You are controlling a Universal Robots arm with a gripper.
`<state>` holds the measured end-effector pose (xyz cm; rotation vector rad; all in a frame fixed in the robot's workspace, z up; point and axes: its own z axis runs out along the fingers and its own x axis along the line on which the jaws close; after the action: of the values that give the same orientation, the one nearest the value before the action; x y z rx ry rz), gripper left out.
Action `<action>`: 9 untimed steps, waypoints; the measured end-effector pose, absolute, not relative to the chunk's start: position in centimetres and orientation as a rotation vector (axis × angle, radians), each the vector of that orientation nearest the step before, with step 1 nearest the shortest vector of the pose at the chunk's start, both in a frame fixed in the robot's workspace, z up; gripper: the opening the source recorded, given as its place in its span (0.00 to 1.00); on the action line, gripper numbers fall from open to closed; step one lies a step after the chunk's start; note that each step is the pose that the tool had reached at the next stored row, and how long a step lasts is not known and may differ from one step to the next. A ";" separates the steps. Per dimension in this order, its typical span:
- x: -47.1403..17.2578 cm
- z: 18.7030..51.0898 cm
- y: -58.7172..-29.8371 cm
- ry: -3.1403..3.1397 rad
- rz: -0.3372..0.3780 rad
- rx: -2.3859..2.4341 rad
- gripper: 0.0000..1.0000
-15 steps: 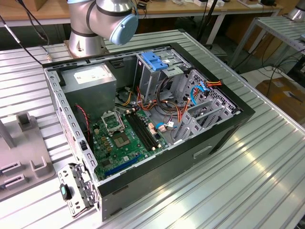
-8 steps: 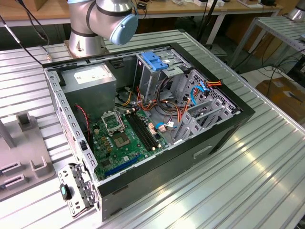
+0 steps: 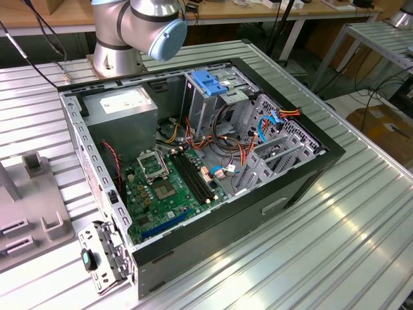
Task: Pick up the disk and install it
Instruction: 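Pick up the disk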
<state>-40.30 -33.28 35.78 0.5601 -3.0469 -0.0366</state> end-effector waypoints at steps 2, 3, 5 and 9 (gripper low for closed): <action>-40.3 35.8 -33.3 -3.046 -0.036 0.564 0.11; -40.3 35.8 -33.3 -3.046 -0.037 0.566 0.11; -40.3 35.8 -33.3 -3.045 -0.036 0.568 0.11; -40.3 35.8 -33.3 -3.044 -0.036 0.574 0.11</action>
<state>-40.30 -33.28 35.78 0.5740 -3.0443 -0.0363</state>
